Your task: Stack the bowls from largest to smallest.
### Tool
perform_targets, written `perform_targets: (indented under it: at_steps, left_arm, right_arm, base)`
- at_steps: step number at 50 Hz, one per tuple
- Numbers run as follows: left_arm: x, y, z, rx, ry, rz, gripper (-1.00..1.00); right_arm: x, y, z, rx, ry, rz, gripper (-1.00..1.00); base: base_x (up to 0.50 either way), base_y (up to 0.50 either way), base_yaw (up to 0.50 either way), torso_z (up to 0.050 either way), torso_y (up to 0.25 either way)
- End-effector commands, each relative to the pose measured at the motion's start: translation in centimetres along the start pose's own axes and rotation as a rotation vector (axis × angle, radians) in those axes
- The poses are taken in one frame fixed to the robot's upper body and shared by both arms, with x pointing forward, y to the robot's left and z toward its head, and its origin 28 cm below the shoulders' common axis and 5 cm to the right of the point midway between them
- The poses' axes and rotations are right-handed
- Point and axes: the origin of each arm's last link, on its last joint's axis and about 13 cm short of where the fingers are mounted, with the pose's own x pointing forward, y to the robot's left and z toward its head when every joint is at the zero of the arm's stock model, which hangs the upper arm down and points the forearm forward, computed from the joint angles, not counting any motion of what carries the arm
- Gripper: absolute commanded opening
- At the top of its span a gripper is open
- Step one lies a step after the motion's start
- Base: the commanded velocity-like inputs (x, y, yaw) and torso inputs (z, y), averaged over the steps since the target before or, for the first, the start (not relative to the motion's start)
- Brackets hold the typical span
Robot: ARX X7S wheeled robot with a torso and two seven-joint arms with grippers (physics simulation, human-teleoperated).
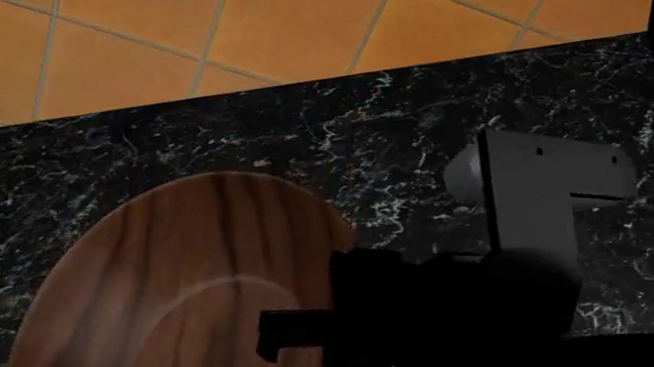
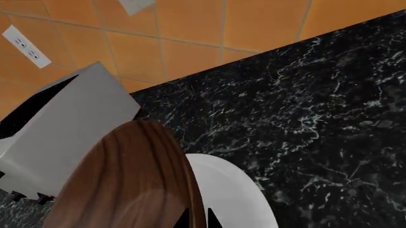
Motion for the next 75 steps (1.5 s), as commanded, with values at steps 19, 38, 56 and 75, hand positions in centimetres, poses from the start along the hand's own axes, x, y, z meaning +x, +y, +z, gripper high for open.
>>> perform_targets:
  at_steps: [19,38,56,75]
  left_arm:
    - [0.0,-0.1,0.1,-0.028,-0.018,-0.012,1.00]
    - [-0.2,-0.2,0.3,-0.027,-0.017,-0.019,1.00]
    - [-0.2,-0.2,0.4,-0.027,-0.021,-0.020,1.00]
    - [-0.3,-0.1,0.5,-0.031,-0.025,-0.017,1.00]
  right_arm:
    - [1.7,-1.5,-2.4,0.012,0.031,-0.012,-1.00]
    - [1.4,-1.8,-2.9,-0.015,0.050,-0.031,-1.00]
    - [-0.7,0.7,-0.9,-0.105,-0.043,0.030,1.00]
    - [-8.1,0.3,0.8,-0.340,-0.283,-0.097,1.00]
  base:
    - [0.00,0.00,0.00,0.000,0.001]
    - [0.00,0.00,0.00,0.000,0.000]
    - [0.00,0.00,0.00,0.000,0.000]
    - [0.00,0.00,0.00,0.000,0.000]
